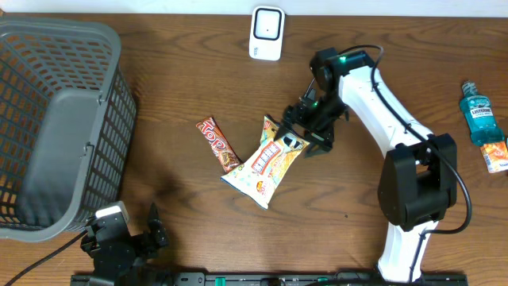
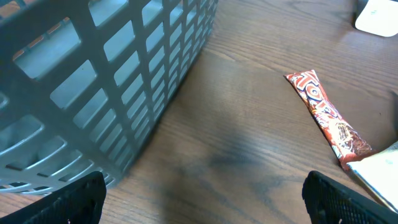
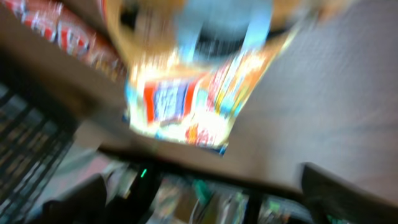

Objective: Scan the item barcode

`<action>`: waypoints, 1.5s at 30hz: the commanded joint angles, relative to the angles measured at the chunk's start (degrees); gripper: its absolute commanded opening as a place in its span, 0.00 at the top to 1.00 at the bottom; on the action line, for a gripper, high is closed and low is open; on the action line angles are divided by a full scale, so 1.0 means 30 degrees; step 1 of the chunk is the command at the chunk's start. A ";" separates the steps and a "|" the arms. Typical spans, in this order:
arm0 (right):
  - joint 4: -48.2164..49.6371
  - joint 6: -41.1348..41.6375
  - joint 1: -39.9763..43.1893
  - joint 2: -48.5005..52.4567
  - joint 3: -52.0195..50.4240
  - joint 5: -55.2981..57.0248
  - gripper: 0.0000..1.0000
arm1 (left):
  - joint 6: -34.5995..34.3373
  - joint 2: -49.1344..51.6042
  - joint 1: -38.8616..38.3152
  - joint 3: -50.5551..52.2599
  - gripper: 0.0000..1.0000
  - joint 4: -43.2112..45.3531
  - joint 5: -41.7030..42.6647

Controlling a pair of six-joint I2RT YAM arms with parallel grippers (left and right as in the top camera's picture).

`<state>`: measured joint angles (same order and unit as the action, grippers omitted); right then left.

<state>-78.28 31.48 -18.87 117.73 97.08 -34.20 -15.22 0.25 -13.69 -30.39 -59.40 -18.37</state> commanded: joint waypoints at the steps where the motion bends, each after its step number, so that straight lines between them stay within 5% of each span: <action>1: 0.2040 0.1661 -0.1056 -0.0102 0.0226 0.3126 0.01 | -0.0036 -0.0029 0.0044 -0.0051 0.02 0.0022 -0.0255; 13: 0.5333 0.9508 -0.5843 -0.0095 0.0226 0.9085 0.01 | -0.0036 -0.0029 0.0044 -0.0051 0.02 0.0022 -0.0255; 17: 0.5486 1.2313 -0.7155 0.0080 0.0226 1.1897 0.16 | -0.0036 -0.0029 0.0044 -0.0051 0.02 0.0022 -0.0255; 29: 0.6025 1.3180 -0.7278 0.3526 0.0226 1.0783 0.35 | -0.0036 -0.0029 0.0044 -0.0051 0.02 0.0022 -0.0255; 30: 0.6025 1.3100 -0.7278 0.3854 0.0226 1.0469 0.38 | -0.0036 -0.0029 0.0044 -0.0051 0.02 0.0022 -0.0255; 35: 0.5202 1.3049 -0.7206 0.5064 0.0226 0.9697 0.91 | -0.0036 -0.0029 0.0044 -0.0051 0.02 0.0022 -0.0255; 36: 0.4852 1.2917 -0.7133 0.5129 0.0226 0.9704 0.99 | -0.0036 -0.0029 0.0044 -0.0051 0.02 0.0022 -0.0255; 39: 0.4160 1.0688 -0.6798 0.4983 0.0233 0.9391 0.99 | -0.0036 -0.0029 0.0044 -0.0051 0.02 0.0022 -0.0255; 45: 0.5486 0.0532 -0.4634 0.4197 0.0262 0.0474 0.99 | -0.0036 -0.0029 0.0044 -0.0051 0.02 0.0022 -0.0255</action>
<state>-65.34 55.99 -36.49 127.72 99.61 -10.48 -15.22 0.25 -13.69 -30.39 -59.37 -18.37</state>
